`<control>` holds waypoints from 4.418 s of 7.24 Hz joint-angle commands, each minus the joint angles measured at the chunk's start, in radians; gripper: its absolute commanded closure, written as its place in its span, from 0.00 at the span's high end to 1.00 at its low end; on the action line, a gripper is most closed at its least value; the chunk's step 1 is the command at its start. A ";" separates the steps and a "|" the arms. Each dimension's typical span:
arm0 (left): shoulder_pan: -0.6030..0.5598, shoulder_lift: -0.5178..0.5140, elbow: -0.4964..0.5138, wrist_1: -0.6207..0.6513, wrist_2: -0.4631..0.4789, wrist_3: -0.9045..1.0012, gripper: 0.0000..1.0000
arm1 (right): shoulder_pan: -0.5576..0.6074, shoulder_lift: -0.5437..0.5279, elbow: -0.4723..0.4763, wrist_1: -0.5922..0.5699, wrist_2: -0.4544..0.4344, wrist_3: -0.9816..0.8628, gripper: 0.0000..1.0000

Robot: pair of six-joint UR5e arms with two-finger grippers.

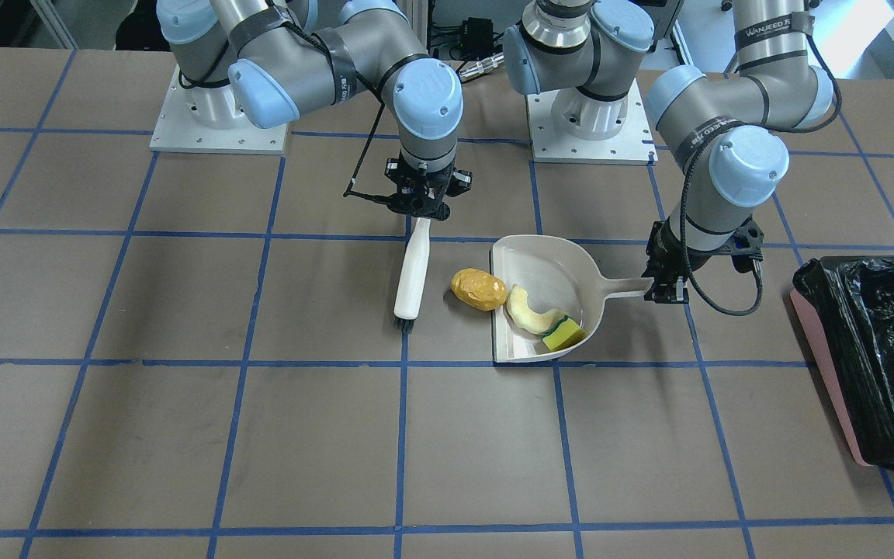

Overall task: Sweep and dump trash into bin
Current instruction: 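Sweep the yellow potato piece into the dustpan with the right gripper's brush, then carry the dustpan over the black bin with the left gripper while the right withdraws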

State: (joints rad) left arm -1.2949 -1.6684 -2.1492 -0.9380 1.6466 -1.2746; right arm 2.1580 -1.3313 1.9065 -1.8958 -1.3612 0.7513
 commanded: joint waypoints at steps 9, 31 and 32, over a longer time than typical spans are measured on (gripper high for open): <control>-0.136 -0.020 0.009 0.001 0.039 -0.152 0.00 | 0.083 0.086 -0.110 -0.166 0.146 0.143 0.00; 0.388 -0.255 0.813 -0.611 -0.180 0.449 0.00 | -0.889 0.026 -0.170 0.118 -0.322 -1.053 0.00; 0.407 -0.281 0.863 -0.628 -0.159 0.445 0.00 | -0.920 0.049 -0.176 0.113 -0.314 -1.075 0.00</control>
State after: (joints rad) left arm -0.9141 -1.9202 -1.3489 -1.5437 1.4702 -0.8293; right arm 1.2694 -1.3079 1.7348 -1.7725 -1.6823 -0.3018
